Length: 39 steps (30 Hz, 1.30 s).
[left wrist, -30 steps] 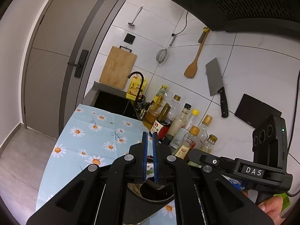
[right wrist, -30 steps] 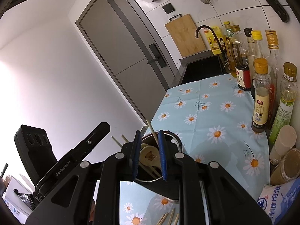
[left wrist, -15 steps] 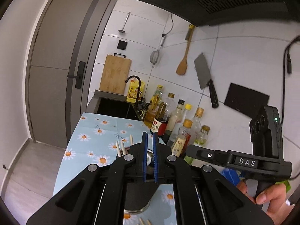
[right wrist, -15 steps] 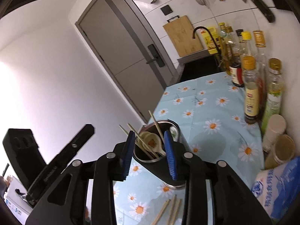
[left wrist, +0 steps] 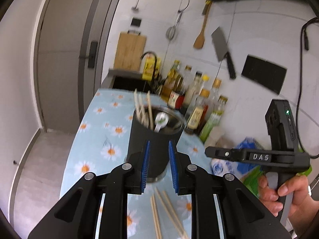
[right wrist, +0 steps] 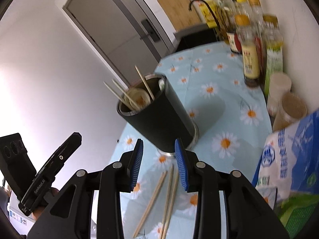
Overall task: Organize utensils
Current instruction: 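Withdraw both grippers from the holder toward the remaining chopsticks, then grasp a wooden chopstick with the right gripper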
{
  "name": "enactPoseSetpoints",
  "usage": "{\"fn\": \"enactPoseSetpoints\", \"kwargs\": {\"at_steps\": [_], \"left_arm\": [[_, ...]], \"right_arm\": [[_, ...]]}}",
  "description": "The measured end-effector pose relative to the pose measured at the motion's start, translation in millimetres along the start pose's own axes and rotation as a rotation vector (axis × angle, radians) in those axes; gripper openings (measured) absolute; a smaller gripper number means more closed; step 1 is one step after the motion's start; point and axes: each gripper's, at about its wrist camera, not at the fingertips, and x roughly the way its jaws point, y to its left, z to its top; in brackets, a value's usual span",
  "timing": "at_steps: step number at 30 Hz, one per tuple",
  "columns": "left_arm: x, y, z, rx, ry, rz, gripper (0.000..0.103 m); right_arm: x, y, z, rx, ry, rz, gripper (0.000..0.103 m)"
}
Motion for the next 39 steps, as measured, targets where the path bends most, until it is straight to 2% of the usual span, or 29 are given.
{"fn": "enactPoseSetpoints", "kwargs": {"at_steps": [6, 12, 16, 19, 21, 24, 29, 34, 39], "left_arm": [[11, 11, -29, -0.046, 0.133, 0.014, 0.019], [23, 17, -60, -0.080, 0.267, 0.023, 0.019], [26, 25, -81, -0.122, 0.334, 0.031, 0.019], [24, 35, -97, -0.155, 0.388, 0.042, 0.019], [20, 42, -104, -0.171, 0.412, 0.045, 0.018], [15, 50, -114, -0.191, 0.441, 0.045, 0.019], [7, 57, -130, -0.205, 0.472, 0.027, 0.019], [2, 68, -133, -0.234, 0.481, 0.003, 0.018], [-2, 70, -134, -0.207, 0.499, -0.030, 0.018]], "right_arm": [[23, -6, -18, 0.000, 0.127, -0.077, 0.035], [55, -9, -36, 0.015, 0.305, -0.149, 0.035], [77, -14, -48, 0.055, 0.428, -0.199, 0.035], [91, -16, -55, 0.100, 0.504, -0.201, 0.035], [98, -13, -55, 0.113, 0.533, -0.197, 0.035], [111, -7, -57, 0.104, 0.571, -0.242, 0.031], [123, -1, -61, 0.129, 0.618, -0.310, 0.018], [134, 11, -62, 0.111, 0.642, -0.372, 0.018], [147, 19, -65, 0.084, 0.665, -0.448, 0.015]]}}
